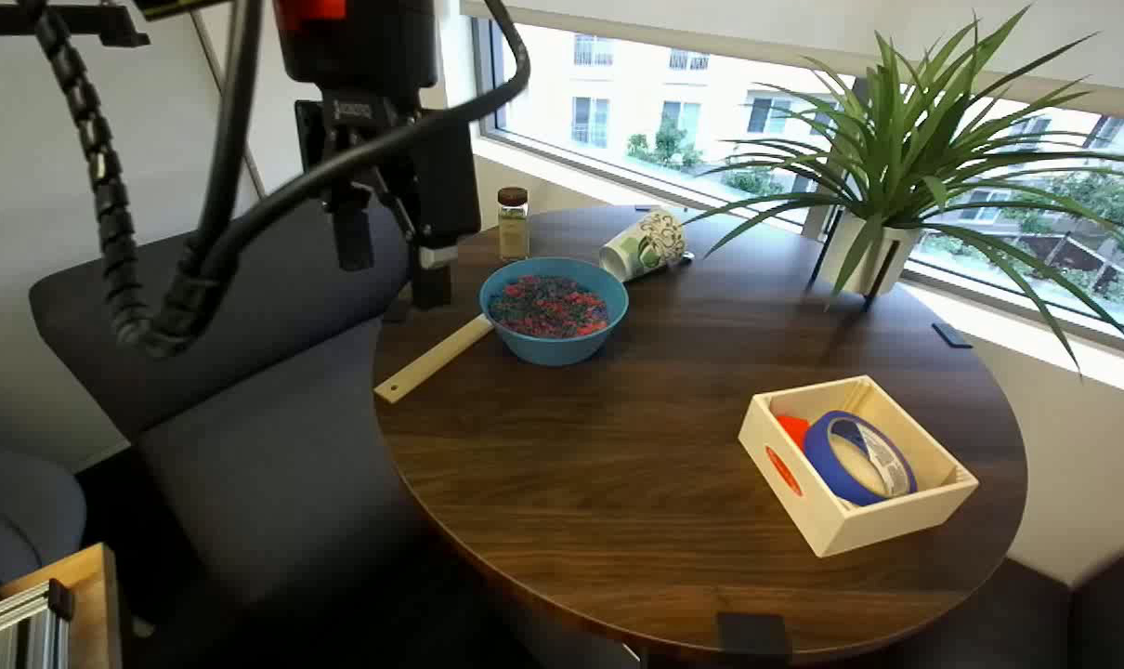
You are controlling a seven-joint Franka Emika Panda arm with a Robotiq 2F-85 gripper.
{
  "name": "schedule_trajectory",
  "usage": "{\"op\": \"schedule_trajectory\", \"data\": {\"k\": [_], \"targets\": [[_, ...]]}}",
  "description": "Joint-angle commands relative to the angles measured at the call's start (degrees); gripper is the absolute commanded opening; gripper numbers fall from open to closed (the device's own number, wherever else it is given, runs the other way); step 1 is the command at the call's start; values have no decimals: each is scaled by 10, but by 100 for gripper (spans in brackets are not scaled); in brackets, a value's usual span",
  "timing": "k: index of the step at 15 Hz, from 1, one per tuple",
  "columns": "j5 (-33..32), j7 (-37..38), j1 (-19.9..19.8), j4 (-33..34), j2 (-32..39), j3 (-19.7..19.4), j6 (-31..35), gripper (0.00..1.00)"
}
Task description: Lift the cup from the table and put it in the box
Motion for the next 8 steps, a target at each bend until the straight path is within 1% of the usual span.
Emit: {"op": "schedule_trajectory", "data": {"k": [1,7,8], "targets": [[-2,2,8,1,1,-6,-2,100],[-5,5,8,7,7,-4,-2,100],[-15,4,12,21,25,2,34,100]]}}
